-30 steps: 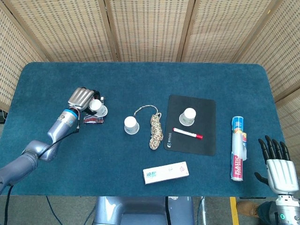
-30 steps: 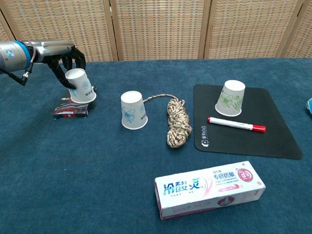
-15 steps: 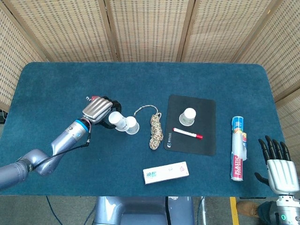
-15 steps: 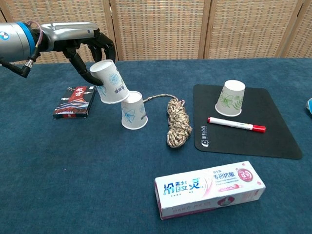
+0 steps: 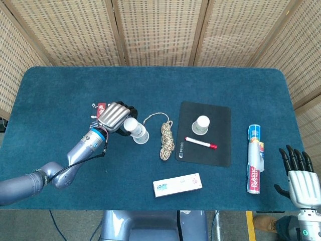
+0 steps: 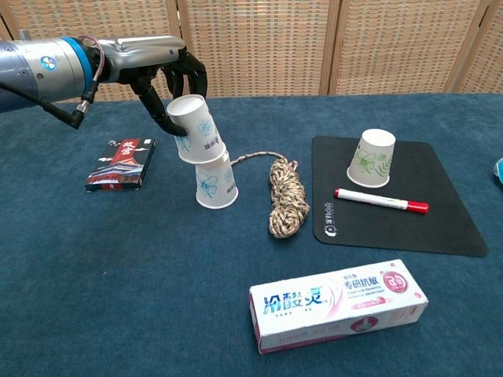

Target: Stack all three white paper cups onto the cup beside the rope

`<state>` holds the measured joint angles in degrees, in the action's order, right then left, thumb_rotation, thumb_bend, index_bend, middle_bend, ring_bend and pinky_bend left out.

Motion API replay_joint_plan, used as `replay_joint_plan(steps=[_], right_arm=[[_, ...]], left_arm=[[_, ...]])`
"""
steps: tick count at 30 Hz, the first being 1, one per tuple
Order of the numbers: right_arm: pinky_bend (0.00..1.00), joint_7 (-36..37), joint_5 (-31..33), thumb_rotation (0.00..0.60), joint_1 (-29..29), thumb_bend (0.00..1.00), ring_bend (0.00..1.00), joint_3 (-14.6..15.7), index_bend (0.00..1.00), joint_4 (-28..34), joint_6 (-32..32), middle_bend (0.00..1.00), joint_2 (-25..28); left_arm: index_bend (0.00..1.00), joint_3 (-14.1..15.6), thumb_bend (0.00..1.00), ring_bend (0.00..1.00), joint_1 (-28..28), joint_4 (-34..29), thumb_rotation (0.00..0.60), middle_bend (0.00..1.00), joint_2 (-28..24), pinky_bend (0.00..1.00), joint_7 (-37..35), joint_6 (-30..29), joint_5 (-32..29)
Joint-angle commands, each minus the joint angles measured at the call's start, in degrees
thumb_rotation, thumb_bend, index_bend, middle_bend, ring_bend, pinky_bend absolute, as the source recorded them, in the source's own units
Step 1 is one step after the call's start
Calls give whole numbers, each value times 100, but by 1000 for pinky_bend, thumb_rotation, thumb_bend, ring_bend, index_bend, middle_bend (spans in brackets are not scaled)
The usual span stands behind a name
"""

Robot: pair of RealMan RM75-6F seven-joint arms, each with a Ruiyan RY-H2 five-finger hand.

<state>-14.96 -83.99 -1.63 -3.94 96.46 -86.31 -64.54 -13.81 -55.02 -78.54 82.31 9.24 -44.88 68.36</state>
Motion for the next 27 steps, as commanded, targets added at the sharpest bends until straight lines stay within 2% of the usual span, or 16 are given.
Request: replay_joint_plan(steps=[1,4,6,9,11,12,14,19,22,27], right_arm=[[0,2,9,600,-4,0,0,-1,0,-4,6,0,0],[0,-6,12,600,-10,0,0,3,0,-2,14,0,-2],[0,-17,13,600,-10,0,0,8,0,-3,15,0,-7],[0,-32,26,600,-15,0,0,5,0,-5,19,0,-15],[0,-37,33,600,-17,0,0,8,0,-7,27,0,-17],[0,-38,35,600,-20,0,0,10,0,-8,33,0,-18],[0,-46,40,600,-23,0,0,17,0,-12,44,0,-21],[0,-81,86,600,-40,0,0,17,0,-45,88,0,-45],[0,-105,147,600,-90,0,0,-4,0,-71,177,0,-69],[0,-50,124,600,-351,0,0,-125,0,-152,445,0,-53]], left_arm=[[502,2,168,444,-52,98,600,424,76,320,-63,112,-93],[479,-11,149,432,-107,207,600,410,164,317,-194,199,-125],[430,-4,110,411,-146,296,600,390,231,306,-329,257,-75],[247,76,25,250,-217,312,600,234,178,214,-293,506,-134],[40,120,0,42,-277,250,600,34,94,55,-205,712,-265],[6,132,0,7,-308,201,600,4,47,19,-146,794,-351],[0,96,0,0,-309,60,600,0,-32,0,-87,719,-442],[0,63,0,0,22,-230,600,0,-314,0,-117,-59,-187],[0,98,0,0,417,-434,600,0,-505,0,-168,-712,-96],[0,334,0,0,1283,-946,600,0,-964,0,-112,-1681,-232]])
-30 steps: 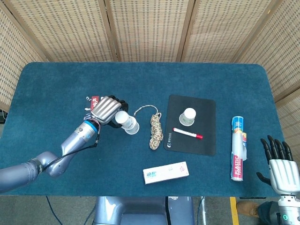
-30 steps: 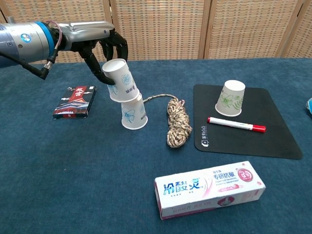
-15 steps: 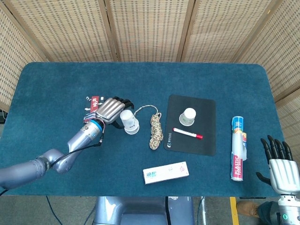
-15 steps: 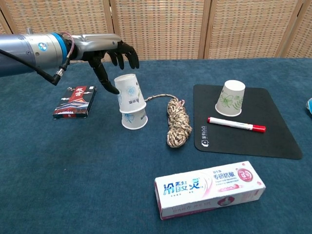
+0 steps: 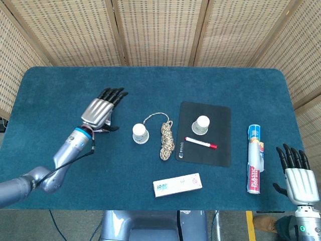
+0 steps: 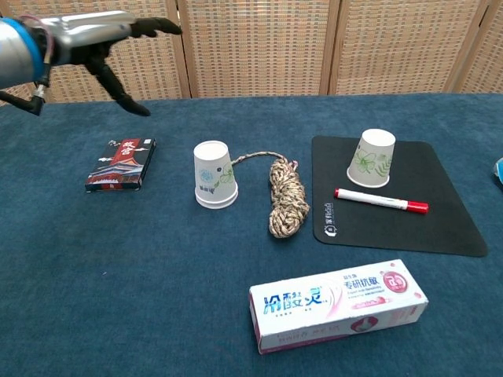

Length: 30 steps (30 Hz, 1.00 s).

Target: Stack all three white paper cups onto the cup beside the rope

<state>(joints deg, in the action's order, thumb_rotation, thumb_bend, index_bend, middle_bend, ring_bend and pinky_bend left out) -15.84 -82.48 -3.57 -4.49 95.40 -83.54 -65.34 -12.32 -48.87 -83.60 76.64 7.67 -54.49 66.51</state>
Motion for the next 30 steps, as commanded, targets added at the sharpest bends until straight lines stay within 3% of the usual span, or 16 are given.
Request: replay_joint_plan(steps=[1,7,14,16,17,23,30], right_arm=[[0,73,-30,600,-223,0,0,-93,0,-50,253,0,53],[0,377,-81,600,-865,0,0,-348,0,-132,1001,0,278],[0,349,-70,600,-1722,0,0,-702,17,-176,1835,2,316],[0,548,31,600,-2082,0,0,-807,35,-127,2299,11,255],[0,784,237,600,-2551,0,0,-959,40,-145,2935,13,62],[0,773,1176,600,-3564,0,0,-1236,91,-825,4129,31,-604],[0,608,1974,600,-4212,0,30,-1348,157,-1723,4562,99,-1319]], left_arm=[[0,222,0,0,794,-540,600,0,-462,0,88,-861,-71],[0,574,0,0,1621,-979,600,0,-813,0,519,-1782,-183],[0,809,0,0,2424,-1329,600,0,-1012,0,520,-2548,-322],[0,849,0,0,2575,-1453,600,0,-1054,0,774,-2759,-333],[0,898,0,0,2679,-1535,600,0,-1076,0,924,-2922,-275],[0,848,0,0,2735,-1620,600,0,-1163,0,953,-2768,-196],[0,782,0,0,2750,-1552,600,0,-1196,0,905,-2525,-209]])
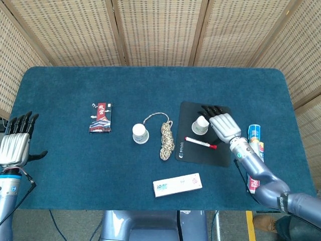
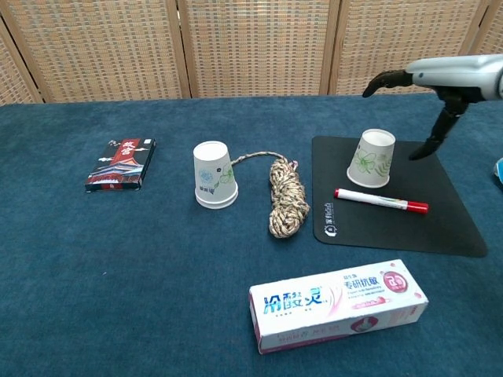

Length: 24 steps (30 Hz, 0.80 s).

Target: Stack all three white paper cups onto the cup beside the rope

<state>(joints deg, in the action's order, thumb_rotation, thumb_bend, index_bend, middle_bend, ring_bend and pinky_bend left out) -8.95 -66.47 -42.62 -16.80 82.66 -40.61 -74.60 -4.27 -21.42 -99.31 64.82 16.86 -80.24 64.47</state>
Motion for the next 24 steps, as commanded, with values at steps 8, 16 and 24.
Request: replay_joint_plan(steps=[8,16,24], right_arm=[[3,-470,1239,600,-795,46,109,3,212,-1233,519,190,-860],[71,-671,1640,600,-918,90,241,151,273,-1465,517,306,-909],[158,-537,1720,600,-983,156,304,193,323,-1659,517,366,-1021]], left_arm=[[0,-145,0,0,53,57,600,0,-62,0,-79,211,-53],[0,-220,0,0,59,93,600,0,-80,0,-83,354,-119],[0,-304,0,0,86,78,600,0,-121,0,-131,416,-151]])
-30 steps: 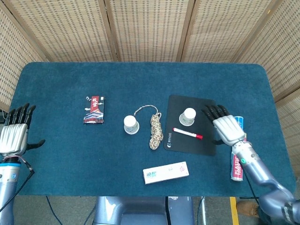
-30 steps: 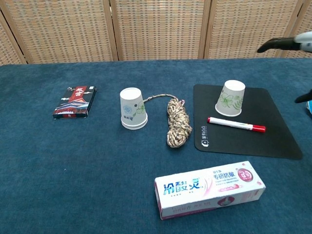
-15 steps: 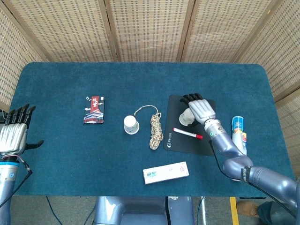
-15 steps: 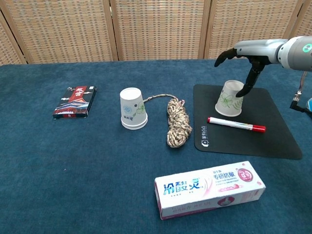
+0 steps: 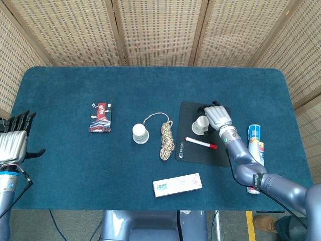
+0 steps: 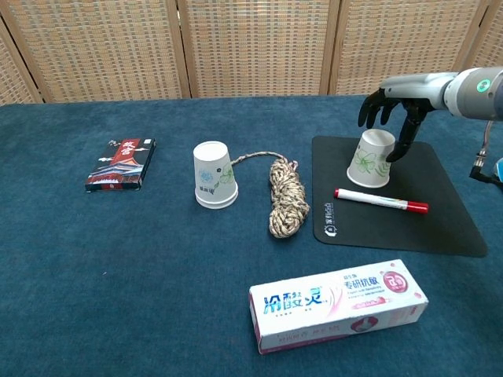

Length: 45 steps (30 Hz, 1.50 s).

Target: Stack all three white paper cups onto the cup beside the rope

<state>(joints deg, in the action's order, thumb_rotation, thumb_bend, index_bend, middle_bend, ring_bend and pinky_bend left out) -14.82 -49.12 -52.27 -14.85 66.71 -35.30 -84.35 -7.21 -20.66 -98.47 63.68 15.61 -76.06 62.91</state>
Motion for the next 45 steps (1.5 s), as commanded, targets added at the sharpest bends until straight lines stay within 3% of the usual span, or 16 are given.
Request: replay_joint_plan(steps=[1,11,16,21,27,31,38,45], right_arm=[[158,64,-21,600,-26,172,306,3,324,-103,-18,367,-67],[173,33,132,600,-116,279,393,120,391,-471,74,443,-186],[258,7,197,600,-157,346,492,154,488,-546,81,542,-218],[259,44,95,600,-158,376,519,154,515,-422,-52,566,-190],[259,67,-5,600,-169,390,519,88,516,-12,-204,566,15],[259,79,-23,600,-250,399,519,-190,516,874,-434,566,455],[259,-314,552,600,-610,402,519,-451,516,1805,-619,567,858],[259,-886,1270,600,-1098,405,519,-467,516,2119,-910,566,757]], left_arm=[[0,-16,0,0,16,-9,600,0,-12,0,-9,-8,8],[0,-48,0,0,58,-29,600,0,-24,0,9,27,32],[0,-69,0,0,75,-42,600,0,-30,0,19,39,40],[0,-91,0,0,92,-57,600,0,-44,0,14,63,54],[0,-108,0,0,98,-66,600,0,-63,0,-3,114,55],[0,-115,0,0,109,-87,600,0,-103,0,-62,158,83],[0,-114,0,0,132,-115,600,0,-174,0,-185,226,148],[0,-122,0,0,155,-143,600,0,-249,0,-321,270,213]])
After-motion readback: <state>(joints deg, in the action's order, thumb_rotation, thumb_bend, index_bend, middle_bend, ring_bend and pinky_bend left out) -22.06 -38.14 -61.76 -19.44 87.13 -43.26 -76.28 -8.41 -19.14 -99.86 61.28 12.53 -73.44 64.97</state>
